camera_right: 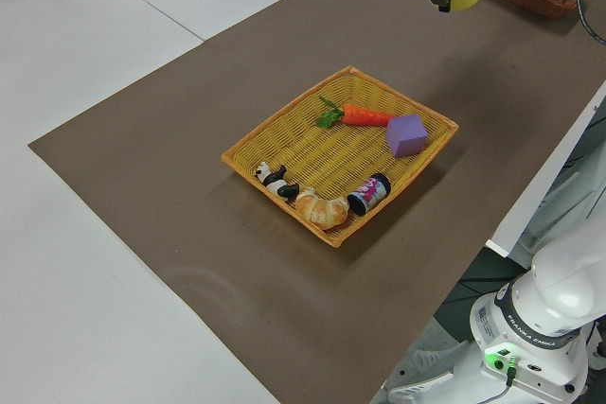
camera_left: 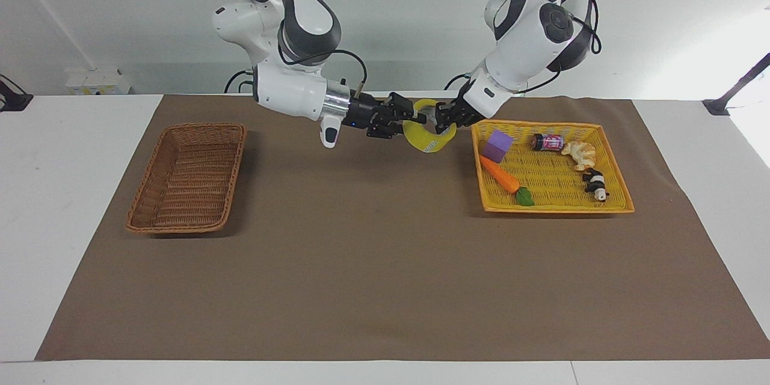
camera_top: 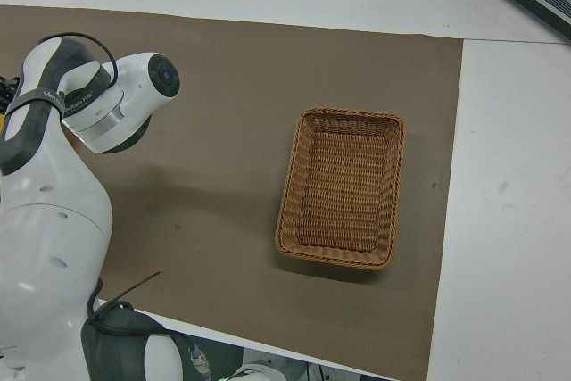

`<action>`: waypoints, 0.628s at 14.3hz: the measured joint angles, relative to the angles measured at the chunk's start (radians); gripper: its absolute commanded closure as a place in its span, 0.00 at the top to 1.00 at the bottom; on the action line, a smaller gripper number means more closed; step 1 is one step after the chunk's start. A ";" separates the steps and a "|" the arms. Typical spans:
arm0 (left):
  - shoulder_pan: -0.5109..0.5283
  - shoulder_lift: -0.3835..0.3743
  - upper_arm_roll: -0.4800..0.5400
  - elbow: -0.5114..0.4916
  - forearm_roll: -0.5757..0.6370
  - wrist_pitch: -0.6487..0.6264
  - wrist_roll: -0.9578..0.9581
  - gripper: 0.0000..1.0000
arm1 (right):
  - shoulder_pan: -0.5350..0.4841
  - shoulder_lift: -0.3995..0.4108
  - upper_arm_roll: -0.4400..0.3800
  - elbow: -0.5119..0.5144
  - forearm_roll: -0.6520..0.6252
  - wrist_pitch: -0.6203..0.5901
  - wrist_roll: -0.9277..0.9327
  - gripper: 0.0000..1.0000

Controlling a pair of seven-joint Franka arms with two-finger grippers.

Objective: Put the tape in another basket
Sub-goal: 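Open the left gripper and withdraw it while the right gripper pulls the tape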

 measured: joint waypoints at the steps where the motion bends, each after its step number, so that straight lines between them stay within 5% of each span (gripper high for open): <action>1: 0.000 0.000 -0.001 0.002 0.000 -0.002 -0.001 0.82 | 0.001 0.000 0.000 0.000 0.000 0.000 -0.001 0.00; 6: 0.014 -0.009 0.017 0.133 0.006 -0.176 -0.038 0.90 | -0.002 0.000 -0.002 0.000 0.000 -0.001 -0.020 0.00; 9: 0.105 -0.024 0.026 0.195 0.099 -0.273 -0.043 0.92 | -0.076 0.000 -0.005 0.000 -0.005 -0.059 -0.066 0.00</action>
